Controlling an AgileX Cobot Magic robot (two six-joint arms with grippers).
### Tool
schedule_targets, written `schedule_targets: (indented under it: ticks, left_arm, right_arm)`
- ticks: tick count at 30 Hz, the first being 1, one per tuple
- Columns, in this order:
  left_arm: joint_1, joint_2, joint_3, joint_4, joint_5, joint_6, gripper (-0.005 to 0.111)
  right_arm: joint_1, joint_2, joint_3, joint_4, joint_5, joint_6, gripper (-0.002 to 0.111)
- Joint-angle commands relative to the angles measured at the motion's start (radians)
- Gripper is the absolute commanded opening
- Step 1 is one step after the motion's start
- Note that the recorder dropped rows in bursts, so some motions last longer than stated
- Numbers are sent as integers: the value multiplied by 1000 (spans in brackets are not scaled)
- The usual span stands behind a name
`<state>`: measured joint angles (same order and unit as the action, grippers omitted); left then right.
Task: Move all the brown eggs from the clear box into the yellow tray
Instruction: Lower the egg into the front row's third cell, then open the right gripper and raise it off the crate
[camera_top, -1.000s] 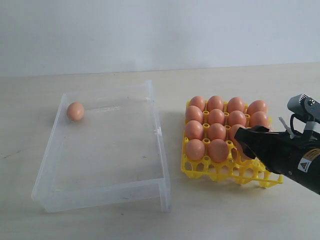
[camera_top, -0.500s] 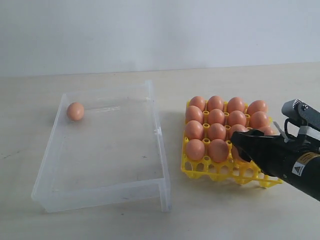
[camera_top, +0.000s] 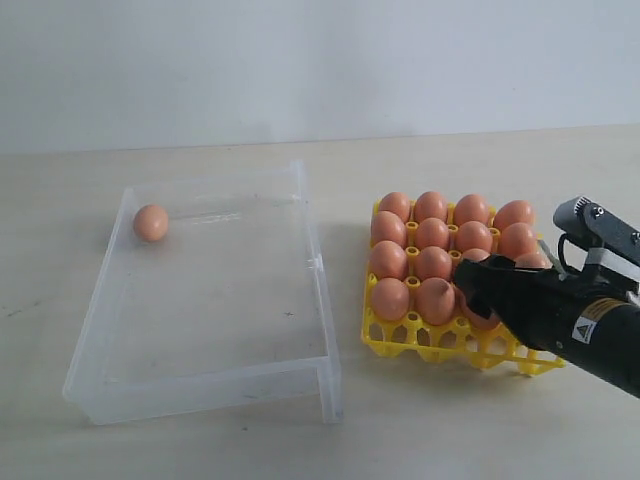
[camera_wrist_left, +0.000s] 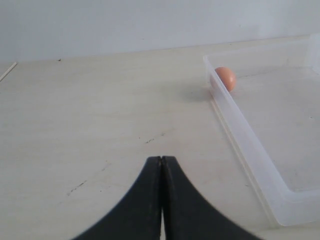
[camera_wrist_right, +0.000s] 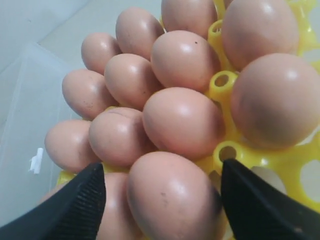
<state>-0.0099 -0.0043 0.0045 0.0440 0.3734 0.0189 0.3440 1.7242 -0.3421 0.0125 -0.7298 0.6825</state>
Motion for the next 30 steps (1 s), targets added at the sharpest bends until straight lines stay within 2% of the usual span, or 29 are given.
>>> schedule_targets:
  ticks: [1,5,8,13,18,25,30]
  left_arm:
    - [3,4,-5,3,-1,3,0]
    - [3,4,-5,3,-1,3,0]
    - [3,4,-5,3,-1,3,0]
    - [3,4,-5,3,-1,3,0]
    - [3,4,-5,3,-1,3,0]
    - [3,4,-5,3,-1,3,0]
    - [3,4,-5,3,-1,3,0]
  right_arm:
    - [-4,-35,-6,-5,-2,0,64]
    - [-4,-181,-7,-24,5,-31,64]
    - [-4,-313,-70,-133,126,-116,58]
    - [24,-446,-301,-320,470,-133,33]
    - [135,-393,-564,-415,623,-142,0]
    - [319,-82,-860,-451,744,-134,0]
    - [391,176,-1098,-256,934,-158,0]
